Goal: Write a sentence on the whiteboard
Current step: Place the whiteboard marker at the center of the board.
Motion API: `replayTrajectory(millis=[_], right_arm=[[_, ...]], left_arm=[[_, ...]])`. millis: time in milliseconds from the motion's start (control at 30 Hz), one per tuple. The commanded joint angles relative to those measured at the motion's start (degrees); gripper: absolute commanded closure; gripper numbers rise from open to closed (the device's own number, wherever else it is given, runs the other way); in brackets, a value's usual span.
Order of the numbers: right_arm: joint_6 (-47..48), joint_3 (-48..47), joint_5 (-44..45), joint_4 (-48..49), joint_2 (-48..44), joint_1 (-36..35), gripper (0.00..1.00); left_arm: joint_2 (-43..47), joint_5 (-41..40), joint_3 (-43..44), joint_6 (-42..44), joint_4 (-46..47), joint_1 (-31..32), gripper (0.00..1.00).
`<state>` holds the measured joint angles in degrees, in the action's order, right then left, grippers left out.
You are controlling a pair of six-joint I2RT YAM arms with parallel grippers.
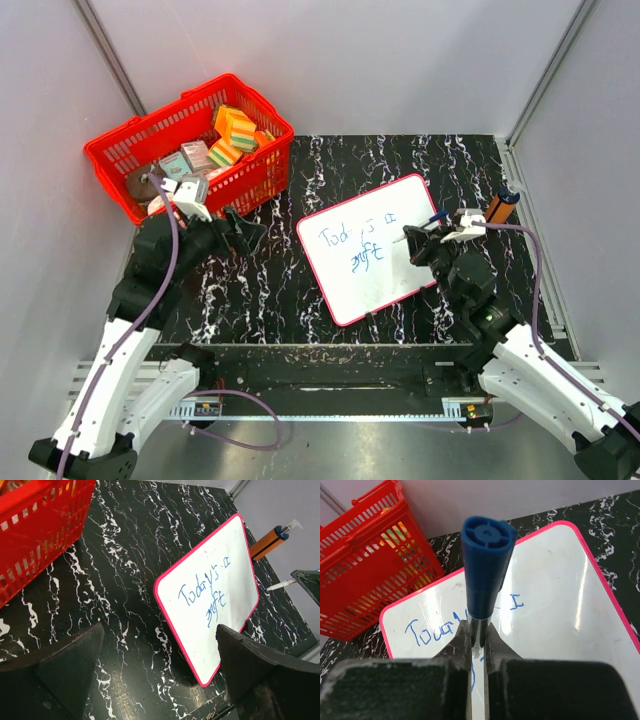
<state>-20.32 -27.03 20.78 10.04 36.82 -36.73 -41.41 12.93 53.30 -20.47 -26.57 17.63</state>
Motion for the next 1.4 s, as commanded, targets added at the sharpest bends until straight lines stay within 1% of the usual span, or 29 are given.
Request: replayTrajectory(millis=[0,167,300,333,467,533,667,767,800,933,1033,1067,1133,1167,1267,1300,1367], right_arm=[[-5.6,-5.48,5.23,-8.45,-1.48,0.17,1.0],[-9.12,-9.61,4.98,-17.84,0.18,0.17,1.0],[-12.11,-12.96,2.35,-24.53,2.55,0.6,1.0],[-14.29,-13.57,1.99,-26.29,2.82,0.78,1.0],[-18.87,-13.49,-2.13,-31.65,0.89,3.85,1.0],[-22.2,-13.06,-4.77,-35.59,-0.68,7.01,1.0],[-27.92,-9.37,-10.13,-40.09,-5.96,13.25,1.0],[-31.36,-6.82,-14.61,-41.86,-8.95,17.47,1.0],[-32.15,-6.29,-17.06,-42.03,-8.96,18.35,1.0],[-35.23,-4.18,-22.08,-41.42,-6.06,22.74,1.0],[-35.32,-3.47,-24.29,-41.25,-4.04,25.03,1.0],[-35.41,-2.78,-25.07,-41.07,-3.43,27.13,1.0],[-35.23,-1.37,-28.85,-40.02,-1.41,29.6,1.0],[-35.06,0.38,-31.38,-39.75,-0.62,32.31,1.0],[-34.35,3.89,-34.91,-38.96,1.5,35.93,1.0],[-34.26,4.69,-35.36,-38.96,1.42,38.46,1.0],[-33.74,6.36,-35.28,-39.13,0.63,39.63,1.0]], left_arm=[[2.64,-3.96,0.41,-2.38,-2.09,-0.31,0.01],[3.27,-2.74,-1.53,-4.13,-2.79,-0.31,0.01],[2.82,-0.28,-2.93,-4.84,-3.58,-0.31,0.01],[2.91,-0.1,-3.02,-4.93,-4.28,-0.31,0.01],[4.4,-0.53,-4.43,-5.46,-6.13,-0.31,0.01],[5.89,-0.1,-5.83,-5.46,-6.57,-0.31,0.01],[8.18,-1.59,-7.51,-4.41,-7.71,-0.31,0.01],[9.15,-2.47,-7.6,-3.97,-9.11,-0.31,0.01],[9.24,-2.3,-7.51,-3.7,-9.55,-0.31,0.01],[9.94,-2.56,-6.89,-3.17,-10.96,-0.31,0.01],[10.64,-2.38,-7.33,-3.17,-11.05,-0.31,0.01],[10.91,-2.38,-7.51,-3.43,-11.05,-0.31,0.01],[11.08,-1.86,-7.51,-3.87,-11.05,-0.31,0.01],[11.0,-1.77,-7.51,-3.88,-11.05,-0.31,0.01],[10.91,-0.98,-7.42,-4.05,-11.05,-0.31,0.01],[10.91,-0.98,-7.42,-4.05,-11.05,-0.31,0.01],[10.91,-0.8,-7.42,-4.14,-11.05,-0.31,0.01]])
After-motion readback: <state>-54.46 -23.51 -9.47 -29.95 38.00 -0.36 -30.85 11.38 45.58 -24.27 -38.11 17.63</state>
